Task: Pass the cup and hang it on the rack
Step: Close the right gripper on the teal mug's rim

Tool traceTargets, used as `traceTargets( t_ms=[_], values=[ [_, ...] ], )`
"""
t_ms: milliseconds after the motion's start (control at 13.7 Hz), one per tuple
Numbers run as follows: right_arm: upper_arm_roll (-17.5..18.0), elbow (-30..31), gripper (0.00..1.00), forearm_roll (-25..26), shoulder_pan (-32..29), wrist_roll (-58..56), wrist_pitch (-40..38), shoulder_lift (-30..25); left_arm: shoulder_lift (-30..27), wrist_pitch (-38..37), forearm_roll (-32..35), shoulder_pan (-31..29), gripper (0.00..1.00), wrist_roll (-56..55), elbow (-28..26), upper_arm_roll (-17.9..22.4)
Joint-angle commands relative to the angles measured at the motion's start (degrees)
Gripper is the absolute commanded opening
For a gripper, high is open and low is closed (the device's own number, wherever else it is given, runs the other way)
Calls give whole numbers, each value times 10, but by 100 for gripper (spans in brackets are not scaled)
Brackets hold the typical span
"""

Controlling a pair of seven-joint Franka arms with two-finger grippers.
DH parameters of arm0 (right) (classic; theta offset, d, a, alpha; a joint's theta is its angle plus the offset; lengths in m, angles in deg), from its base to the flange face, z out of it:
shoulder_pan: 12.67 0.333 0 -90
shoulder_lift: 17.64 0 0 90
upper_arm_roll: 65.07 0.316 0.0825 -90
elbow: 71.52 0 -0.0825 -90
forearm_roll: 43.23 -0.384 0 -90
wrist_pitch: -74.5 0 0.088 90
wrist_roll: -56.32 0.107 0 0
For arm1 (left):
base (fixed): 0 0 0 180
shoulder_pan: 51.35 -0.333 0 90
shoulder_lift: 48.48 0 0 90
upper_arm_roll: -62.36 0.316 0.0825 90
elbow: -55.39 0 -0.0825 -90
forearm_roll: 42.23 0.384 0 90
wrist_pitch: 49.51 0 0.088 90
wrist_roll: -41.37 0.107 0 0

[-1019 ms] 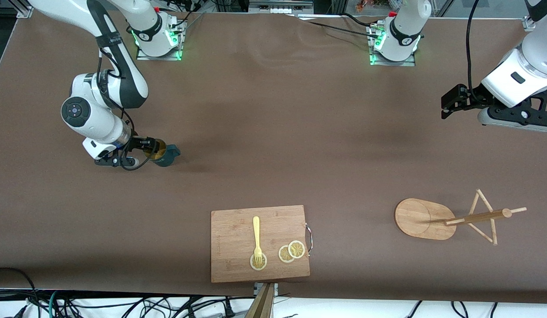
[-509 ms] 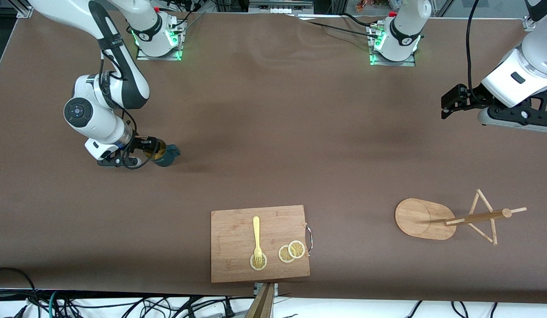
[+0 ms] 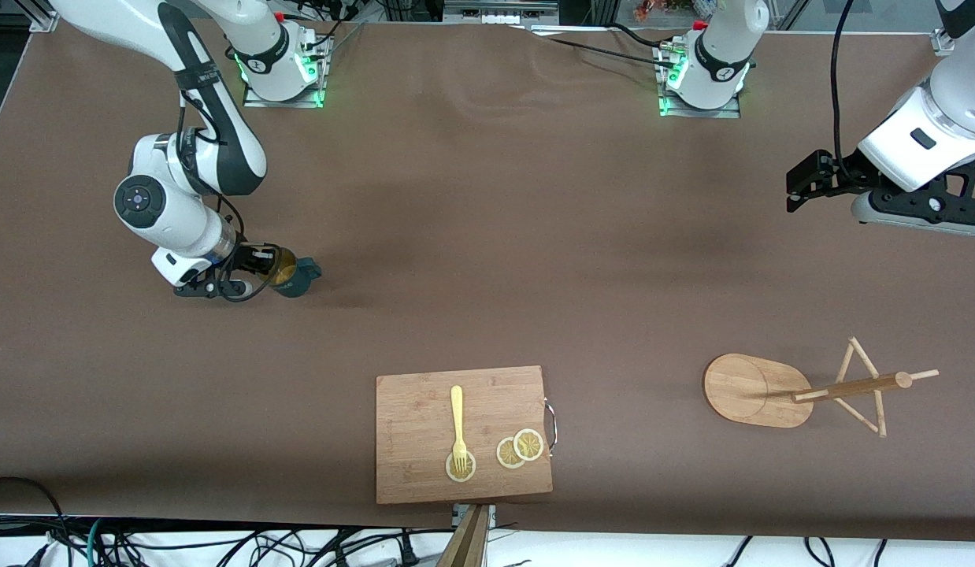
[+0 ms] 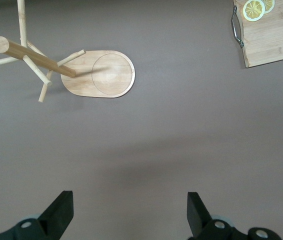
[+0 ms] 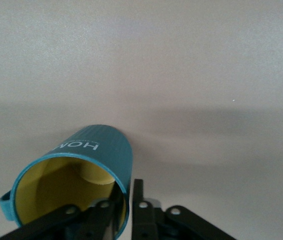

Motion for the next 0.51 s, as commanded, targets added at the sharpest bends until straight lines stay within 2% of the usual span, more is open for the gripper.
traceTargets(
  t_ms=[0, 291, 437],
  values=[
    [2, 0, 0, -7, -4, -12, 6, 0, 0, 1, 6, 0, 100, 9, 2, -2],
    [3, -19, 0, -8, 0, -12, 4, 0, -1, -1, 6, 0, 100, 11, 2, -1],
    [16, -35, 0, -8, 0, -12, -3, 0, 1, -2, 7, 3, 100, 17, 7, -2]
  ],
)
